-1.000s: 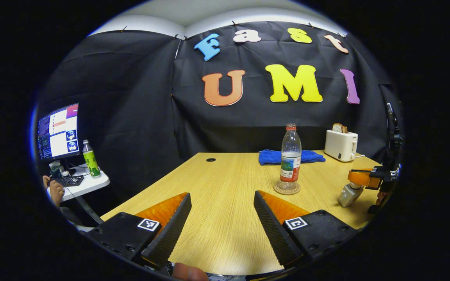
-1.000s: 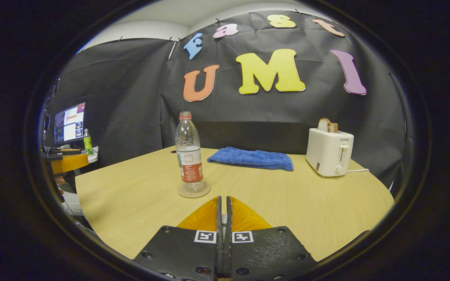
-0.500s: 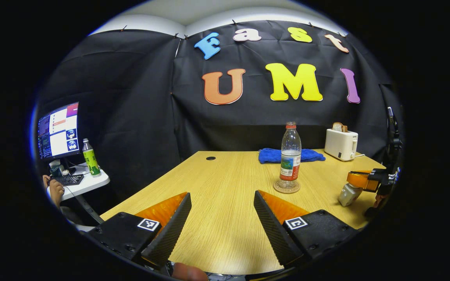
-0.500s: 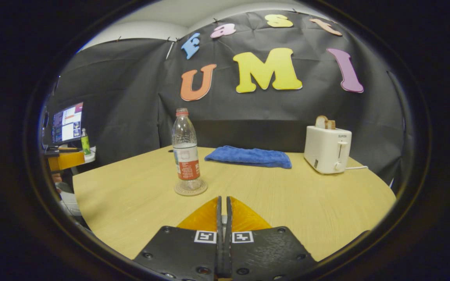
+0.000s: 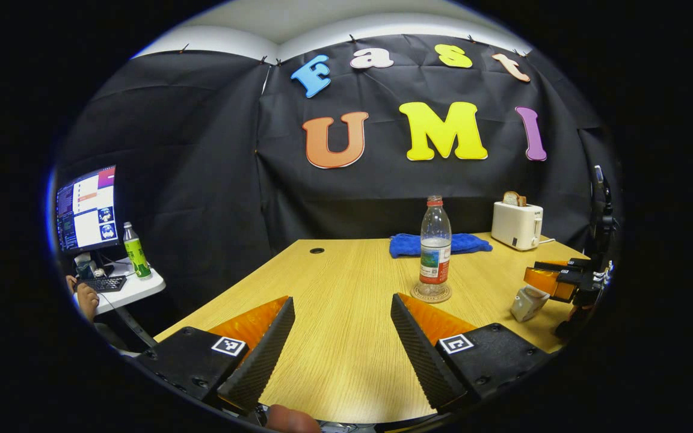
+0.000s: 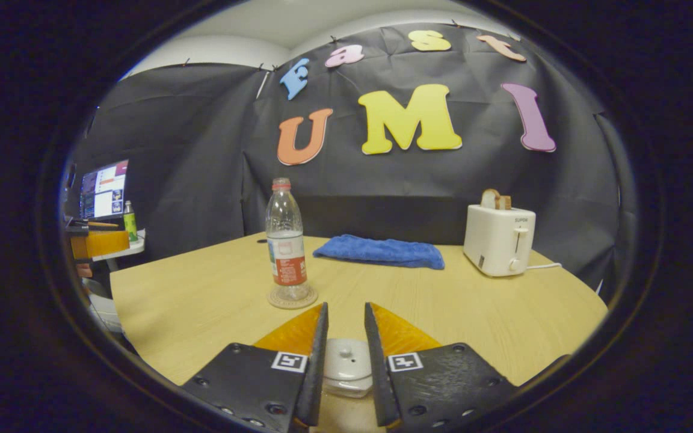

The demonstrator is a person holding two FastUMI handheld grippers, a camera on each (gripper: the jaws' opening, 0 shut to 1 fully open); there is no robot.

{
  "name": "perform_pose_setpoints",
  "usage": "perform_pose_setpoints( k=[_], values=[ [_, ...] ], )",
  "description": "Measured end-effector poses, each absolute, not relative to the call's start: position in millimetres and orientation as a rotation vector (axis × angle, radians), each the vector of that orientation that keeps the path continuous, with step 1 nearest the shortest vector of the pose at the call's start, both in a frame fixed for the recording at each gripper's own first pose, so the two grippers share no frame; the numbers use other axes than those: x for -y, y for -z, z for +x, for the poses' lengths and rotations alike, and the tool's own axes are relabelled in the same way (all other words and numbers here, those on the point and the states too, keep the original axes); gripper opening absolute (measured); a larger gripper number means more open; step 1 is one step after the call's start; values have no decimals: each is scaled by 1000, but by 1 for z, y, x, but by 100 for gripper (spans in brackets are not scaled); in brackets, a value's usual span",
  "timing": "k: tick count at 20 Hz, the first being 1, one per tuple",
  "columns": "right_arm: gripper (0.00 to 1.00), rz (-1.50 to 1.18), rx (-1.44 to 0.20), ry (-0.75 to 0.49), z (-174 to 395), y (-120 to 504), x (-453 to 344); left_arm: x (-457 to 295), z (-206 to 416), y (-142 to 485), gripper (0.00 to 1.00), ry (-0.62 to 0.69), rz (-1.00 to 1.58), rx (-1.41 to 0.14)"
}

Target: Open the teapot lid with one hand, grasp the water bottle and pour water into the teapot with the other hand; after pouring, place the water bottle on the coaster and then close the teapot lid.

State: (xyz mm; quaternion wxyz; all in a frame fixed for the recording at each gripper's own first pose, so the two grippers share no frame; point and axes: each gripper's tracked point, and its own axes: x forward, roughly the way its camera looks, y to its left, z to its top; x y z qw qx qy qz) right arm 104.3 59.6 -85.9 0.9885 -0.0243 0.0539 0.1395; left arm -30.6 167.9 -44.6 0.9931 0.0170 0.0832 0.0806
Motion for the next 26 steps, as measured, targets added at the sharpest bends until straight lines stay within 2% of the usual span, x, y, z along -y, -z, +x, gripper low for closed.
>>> perform_pose_setpoints(
  k=[1,2,4,5,15,18,19,21,23,24,26],
  values=[
    [37,-38,-84,-276,101,75,-58,-162,-31,40,100,-150,33,-157],
    [49,-31,-67,-263,100,67,-55,-152,-31,35,100,-131,32,-146],
    [87,-33,-34,-221,92,52,-43,-132,-29,20,100,-99,31,-105],
    [97,-31,-14,-191,87,40,-34,-122,-29,15,100,-90,28,-90],
    [97,19,64,10,10,-3,46,0,-24,-17,100,24,12,20],
    [92,26,85,32,-5,-9,55,7,-27,-20,100,-1,26,41],
    [96,32,84,29,-10,-9,52,7,-30,-22,100,-13,16,49],
    [92,36,93,25,-18,-9,47,12,-34,-26,100,3,14,57],
    [96,36,101,26,-23,-8,41,6,-35,-29,100,-5,27,70],
    [92,32,97,27,-23,-7,38,6,-36,-28,99,-2,26,62],
    [96,17,90,29,-25,-5,34,4,-37,-27,100,0,24,58]
  ],
)
